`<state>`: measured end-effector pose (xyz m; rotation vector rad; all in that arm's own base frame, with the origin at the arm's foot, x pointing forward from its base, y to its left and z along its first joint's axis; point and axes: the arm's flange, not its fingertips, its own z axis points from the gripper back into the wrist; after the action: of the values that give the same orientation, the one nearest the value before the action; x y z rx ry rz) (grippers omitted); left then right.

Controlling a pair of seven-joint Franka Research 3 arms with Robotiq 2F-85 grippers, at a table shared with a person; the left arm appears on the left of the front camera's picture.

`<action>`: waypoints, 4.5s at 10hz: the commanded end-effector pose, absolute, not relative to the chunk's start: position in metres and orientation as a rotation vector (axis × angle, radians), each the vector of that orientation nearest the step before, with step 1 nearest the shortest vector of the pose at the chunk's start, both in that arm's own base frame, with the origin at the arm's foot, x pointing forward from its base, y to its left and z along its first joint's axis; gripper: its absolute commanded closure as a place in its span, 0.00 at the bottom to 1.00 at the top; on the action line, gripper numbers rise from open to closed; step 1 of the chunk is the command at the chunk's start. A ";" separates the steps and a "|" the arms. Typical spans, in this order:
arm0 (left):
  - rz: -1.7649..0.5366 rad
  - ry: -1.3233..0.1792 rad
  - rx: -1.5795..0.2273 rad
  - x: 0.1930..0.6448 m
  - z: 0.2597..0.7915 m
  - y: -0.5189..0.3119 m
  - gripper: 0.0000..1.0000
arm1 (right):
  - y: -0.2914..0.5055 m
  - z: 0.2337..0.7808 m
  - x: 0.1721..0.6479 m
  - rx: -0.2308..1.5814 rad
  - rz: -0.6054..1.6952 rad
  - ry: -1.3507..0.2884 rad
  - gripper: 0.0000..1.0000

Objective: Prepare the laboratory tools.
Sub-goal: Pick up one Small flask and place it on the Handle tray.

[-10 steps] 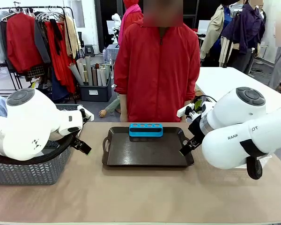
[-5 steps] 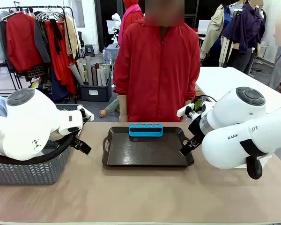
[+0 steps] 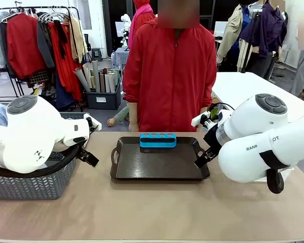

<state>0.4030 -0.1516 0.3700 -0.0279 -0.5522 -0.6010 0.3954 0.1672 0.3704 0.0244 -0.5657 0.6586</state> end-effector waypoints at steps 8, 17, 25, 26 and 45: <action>-0.616 -0.599 -0.031 0.372 0.376 -0.156 0.00 | 0.167 0.370 0.395 0.024 0.659 -0.566 0.00; -0.887 -0.756 -0.137 0.282 0.391 -0.118 0.00 | 0.183 0.488 0.354 0.195 0.717 -0.460 0.00; -0.880 -0.749 -0.120 0.381 0.439 -0.182 0.00 | 0.188 0.490 0.350 0.168 0.698 -0.465 0.00; -0.946 -0.729 -0.196 0.372 0.440 -0.176 0.00 | 0.186 0.491 0.356 0.198 0.718 -0.436 0.00; -1.139 -0.590 -0.546 0.360 0.474 -0.139 0.00 | 0.161 0.530 0.389 0.373 0.861 -0.352 0.00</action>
<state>0.3574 -0.1447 0.4691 -0.5288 -0.6874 -1.0921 0.3865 0.1603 0.5309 0.3274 -0.3575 0.8305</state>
